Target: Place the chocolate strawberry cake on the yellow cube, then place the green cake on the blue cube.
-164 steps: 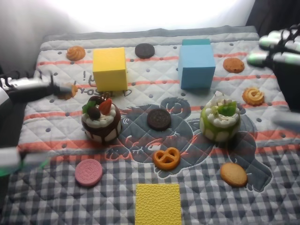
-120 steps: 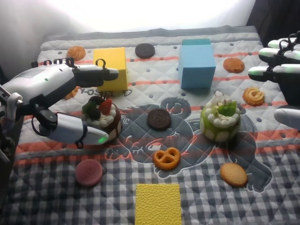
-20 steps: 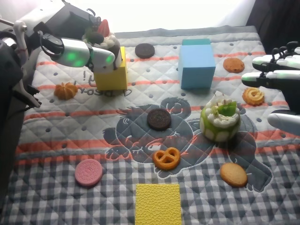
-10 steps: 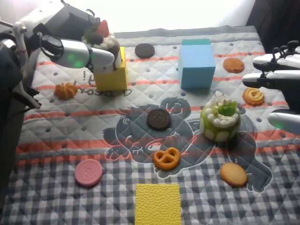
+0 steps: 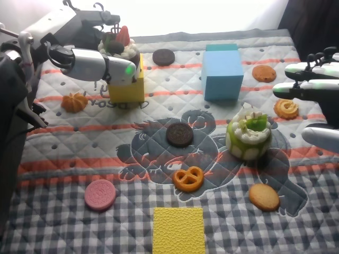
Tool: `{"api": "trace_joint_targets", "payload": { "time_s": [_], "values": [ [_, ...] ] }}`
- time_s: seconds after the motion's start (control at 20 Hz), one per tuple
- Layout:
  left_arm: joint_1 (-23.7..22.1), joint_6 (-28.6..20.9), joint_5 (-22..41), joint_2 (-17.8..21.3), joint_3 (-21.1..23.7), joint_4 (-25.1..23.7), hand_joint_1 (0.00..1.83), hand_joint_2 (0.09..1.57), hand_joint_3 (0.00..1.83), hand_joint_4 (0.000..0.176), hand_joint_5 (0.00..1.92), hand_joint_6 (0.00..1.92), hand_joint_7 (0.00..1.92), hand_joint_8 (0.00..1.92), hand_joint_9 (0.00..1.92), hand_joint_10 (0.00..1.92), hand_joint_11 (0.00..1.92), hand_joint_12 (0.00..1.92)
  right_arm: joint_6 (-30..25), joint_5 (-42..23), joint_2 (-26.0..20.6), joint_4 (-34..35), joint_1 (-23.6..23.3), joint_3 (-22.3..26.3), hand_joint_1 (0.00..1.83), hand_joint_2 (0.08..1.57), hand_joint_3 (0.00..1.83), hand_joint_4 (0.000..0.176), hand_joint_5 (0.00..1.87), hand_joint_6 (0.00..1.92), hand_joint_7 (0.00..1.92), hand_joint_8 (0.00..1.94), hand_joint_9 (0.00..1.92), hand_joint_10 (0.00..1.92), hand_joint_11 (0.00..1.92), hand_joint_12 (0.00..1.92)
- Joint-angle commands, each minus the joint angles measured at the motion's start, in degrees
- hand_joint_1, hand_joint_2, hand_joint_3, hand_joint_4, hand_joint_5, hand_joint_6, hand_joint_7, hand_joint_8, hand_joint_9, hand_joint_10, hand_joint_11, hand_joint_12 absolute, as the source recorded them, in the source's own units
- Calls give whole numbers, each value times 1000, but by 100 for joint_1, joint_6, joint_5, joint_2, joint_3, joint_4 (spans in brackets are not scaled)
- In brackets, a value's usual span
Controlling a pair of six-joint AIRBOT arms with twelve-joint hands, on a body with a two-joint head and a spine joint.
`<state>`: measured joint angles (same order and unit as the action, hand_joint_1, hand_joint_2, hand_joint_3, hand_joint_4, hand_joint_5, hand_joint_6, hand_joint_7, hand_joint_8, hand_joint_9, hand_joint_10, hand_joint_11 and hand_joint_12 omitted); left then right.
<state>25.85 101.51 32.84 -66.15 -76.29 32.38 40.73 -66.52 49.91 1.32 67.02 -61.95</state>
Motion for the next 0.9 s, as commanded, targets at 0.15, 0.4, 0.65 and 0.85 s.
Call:
{"api": "trace_joint_targets", "payload": {
  "time_s": [0.15,0.4,0.65,0.85],
  "values": [
    [18,-43,627,90,20,-90,838,871,0,31,442,0,793,12,735,591,450,1428,-47,-679,6,121,-61,-24,362,1302,0,109,489,0,307,0,341,0,130,695],
    [69,-44,636,134,64,-86,807,852,0,58,416,0,720,0,657,551,372,1334,-76,-679,6,121,-60,-23,352,1299,0,112,496,1,316,3,364,5,124,760],
    [120,-44,707,169,132,-66,733,821,0,74,336,0,512,1,642,63,299,1007,-90,-679,9,122,-60,-22,356,1302,0,114,485,1,313,1,366,3,125,762],
    [152,-44,786,236,219,-67,674,762,0,156,176,0,286,0,373,0,0,1037,-103,-678,9,122,-54,-21,357,1299,0,112,487,3,310,3,349,0,104,753]
  ]
}}
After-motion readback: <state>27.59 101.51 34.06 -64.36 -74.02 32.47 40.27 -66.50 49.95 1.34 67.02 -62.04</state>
